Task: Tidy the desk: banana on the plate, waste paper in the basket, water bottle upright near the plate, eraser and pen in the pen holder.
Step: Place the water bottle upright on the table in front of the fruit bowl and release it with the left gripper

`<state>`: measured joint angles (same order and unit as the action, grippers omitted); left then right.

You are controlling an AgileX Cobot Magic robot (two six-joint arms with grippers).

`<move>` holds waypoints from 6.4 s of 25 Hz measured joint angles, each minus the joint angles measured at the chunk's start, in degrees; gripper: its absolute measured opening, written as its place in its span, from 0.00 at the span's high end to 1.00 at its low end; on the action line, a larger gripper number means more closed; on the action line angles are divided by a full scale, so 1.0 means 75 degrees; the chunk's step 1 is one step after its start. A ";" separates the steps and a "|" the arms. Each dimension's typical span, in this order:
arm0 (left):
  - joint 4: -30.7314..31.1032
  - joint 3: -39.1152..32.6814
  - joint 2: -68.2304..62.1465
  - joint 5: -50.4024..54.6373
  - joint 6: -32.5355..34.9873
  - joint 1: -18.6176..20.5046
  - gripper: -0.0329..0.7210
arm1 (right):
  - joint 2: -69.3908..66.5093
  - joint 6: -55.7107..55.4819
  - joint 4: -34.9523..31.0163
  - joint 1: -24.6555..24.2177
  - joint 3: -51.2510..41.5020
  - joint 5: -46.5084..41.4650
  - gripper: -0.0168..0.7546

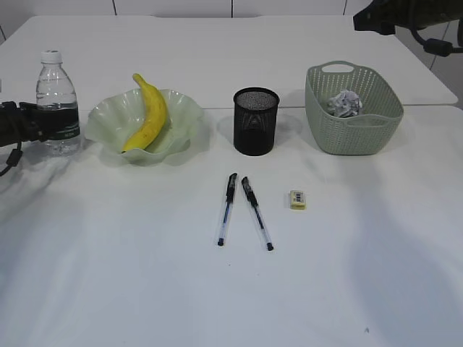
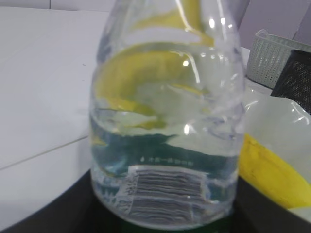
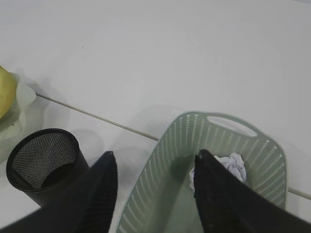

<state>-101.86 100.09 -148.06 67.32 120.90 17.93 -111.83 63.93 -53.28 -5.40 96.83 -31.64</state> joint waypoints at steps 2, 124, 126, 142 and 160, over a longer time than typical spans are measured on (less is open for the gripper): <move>-0.0012 0.0000 0.0000 -0.0016 0.0000 -0.0051 0.46 | 0.0000 0.0000 0.0000 0.0000 0.0000 0.0000 0.48; 0.0025 0.0258 -0.0083 -0.0128 0.1063 -0.0181 0.37 | 0.0000 0.0048 0.0000 0.0000 0.0000 0.0130 0.48; 0.0025 0.0258 -0.0083 -0.0128 0.1063 -0.0181 0.37 | 0.0000 0.0048 0.0000 0.0000 0.0000 0.0130 0.48; 0.0025 0.0258 -0.0083 -0.0132 0.1063 -0.0194 0.32 | 0.0000 0.0048 0.0000 0.0000 0.0000 0.0130 0.48; 0.0031 0.0258 -0.0083 -0.0175 0.0948 -0.0194 0.31 | 0.0000 0.0048 0.0000 0.0000 0.0000 0.0143 0.48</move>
<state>-101.63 102.02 -148.68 66.00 128.01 16.47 -111.83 64.29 -53.28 -5.40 96.83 -30.57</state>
